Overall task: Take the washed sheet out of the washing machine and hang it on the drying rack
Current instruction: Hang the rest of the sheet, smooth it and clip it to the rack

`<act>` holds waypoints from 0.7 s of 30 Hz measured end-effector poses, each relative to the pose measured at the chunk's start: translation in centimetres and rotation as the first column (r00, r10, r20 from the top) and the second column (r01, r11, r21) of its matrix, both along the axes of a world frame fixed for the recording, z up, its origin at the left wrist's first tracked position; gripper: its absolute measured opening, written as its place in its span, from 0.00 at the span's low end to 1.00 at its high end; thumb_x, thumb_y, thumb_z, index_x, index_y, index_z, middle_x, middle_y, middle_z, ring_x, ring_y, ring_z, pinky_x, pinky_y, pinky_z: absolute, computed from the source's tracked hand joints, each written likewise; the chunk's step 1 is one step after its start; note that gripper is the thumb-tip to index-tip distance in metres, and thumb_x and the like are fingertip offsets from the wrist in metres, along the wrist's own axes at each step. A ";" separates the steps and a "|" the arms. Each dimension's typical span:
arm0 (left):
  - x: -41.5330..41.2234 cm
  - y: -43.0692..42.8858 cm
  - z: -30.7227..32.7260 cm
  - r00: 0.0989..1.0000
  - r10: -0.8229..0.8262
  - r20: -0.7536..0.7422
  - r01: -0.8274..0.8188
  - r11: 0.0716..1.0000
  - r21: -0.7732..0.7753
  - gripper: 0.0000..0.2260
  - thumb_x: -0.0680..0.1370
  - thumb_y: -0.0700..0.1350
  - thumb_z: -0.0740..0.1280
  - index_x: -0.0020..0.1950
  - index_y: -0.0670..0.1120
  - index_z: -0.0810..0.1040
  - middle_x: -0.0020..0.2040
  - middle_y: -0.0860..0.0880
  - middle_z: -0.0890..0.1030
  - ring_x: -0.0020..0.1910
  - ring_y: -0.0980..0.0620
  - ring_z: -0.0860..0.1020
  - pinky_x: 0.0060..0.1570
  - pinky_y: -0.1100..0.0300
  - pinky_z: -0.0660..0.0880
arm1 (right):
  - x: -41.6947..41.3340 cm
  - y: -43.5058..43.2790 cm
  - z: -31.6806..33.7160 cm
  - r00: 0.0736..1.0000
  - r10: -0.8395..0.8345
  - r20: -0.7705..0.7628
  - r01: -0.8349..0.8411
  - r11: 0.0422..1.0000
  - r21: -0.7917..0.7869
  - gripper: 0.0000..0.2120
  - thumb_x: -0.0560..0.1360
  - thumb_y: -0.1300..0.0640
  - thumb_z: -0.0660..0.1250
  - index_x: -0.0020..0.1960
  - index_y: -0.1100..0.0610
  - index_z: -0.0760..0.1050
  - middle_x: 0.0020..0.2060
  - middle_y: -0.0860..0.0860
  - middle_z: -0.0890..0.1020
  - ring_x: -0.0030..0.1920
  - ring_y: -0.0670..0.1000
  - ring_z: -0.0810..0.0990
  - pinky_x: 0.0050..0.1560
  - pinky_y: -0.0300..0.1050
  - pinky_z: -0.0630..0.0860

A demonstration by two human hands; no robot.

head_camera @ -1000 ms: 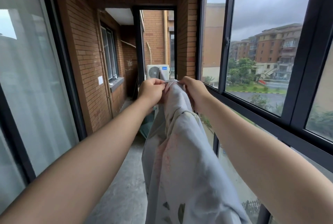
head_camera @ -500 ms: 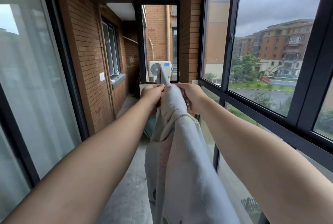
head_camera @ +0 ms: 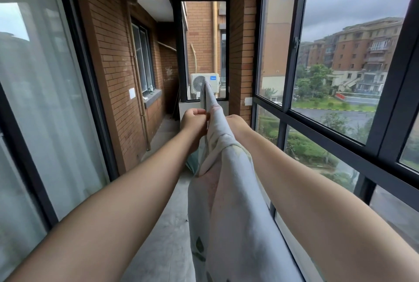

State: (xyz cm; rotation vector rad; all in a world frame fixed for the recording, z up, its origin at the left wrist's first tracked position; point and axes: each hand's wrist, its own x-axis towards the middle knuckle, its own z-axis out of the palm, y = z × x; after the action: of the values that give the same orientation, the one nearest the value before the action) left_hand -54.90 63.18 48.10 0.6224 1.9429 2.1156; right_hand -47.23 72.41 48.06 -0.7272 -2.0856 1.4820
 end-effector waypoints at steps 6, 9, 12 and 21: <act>1.9 -1.9 -0.4 0.976 0.005 -0.220 -0.017 0.998 -0.054 0.13 0.69 0.57 0.68 0.45 0.50 0.81 0.45 0.50 0.85 0.49 0.48 0.83 0.56 0.46 0.79 | 3.9 -2.7 0.4 0.982 0.084 -0.172 -0.087 0.996 -0.011 0.12 0.81 0.48 0.63 0.52 0.56 0.78 0.40 0.47 0.81 0.40 0.45 0.77 0.36 0.36 0.71; 5.3 -4.4 -1.3 0.970 -0.051 -0.239 0.047 0.999 -0.022 0.17 0.71 0.59 0.67 0.52 0.50 0.83 0.48 0.51 0.86 0.52 0.48 0.83 0.58 0.45 0.78 | 6.8 -4.8 0.3 0.954 0.120 -0.274 -0.148 0.986 -0.083 0.09 0.81 0.52 0.63 0.46 0.54 0.78 0.36 0.47 0.81 0.40 0.45 0.77 0.42 0.39 0.72; 8.2 -6.7 -2.7 0.941 -0.088 -0.326 0.099 0.995 0.017 0.14 0.77 0.56 0.65 0.57 0.52 0.82 0.52 0.52 0.85 0.54 0.51 0.82 0.60 0.46 0.77 | 10.6 -7.2 0.1 0.935 0.122 -0.333 -0.165 0.981 -0.103 0.08 0.81 0.52 0.64 0.51 0.55 0.78 0.39 0.47 0.82 0.39 0.43 0.78 0.41 0.36 0.74; 13.7 -10.7 -2.2 0.853 -0.039 -0.521 0.123 0.984 0.127 0.18 0.77 0.58 0.63 0.61 0.53 0.81 0.59 0.56 0.82 0.61 0.59 0.78 0.65 0.50 0.73 | 19.9 -13.5 1.2 0.914 -0.033 -0.405 0.106 0.981 0.161 0.10 0.79 0.47 0.67 0.55 0.52 0.80 0.46 0.45 0.85 0.44 0.39 0.82 0.45 0.34 0.73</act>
State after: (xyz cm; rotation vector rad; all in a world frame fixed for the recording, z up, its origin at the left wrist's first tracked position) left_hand -41.25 52.45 45.91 1.4090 1.9458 2.2219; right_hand -27.36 58.92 49.26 -0.3829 -1.8253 1.2574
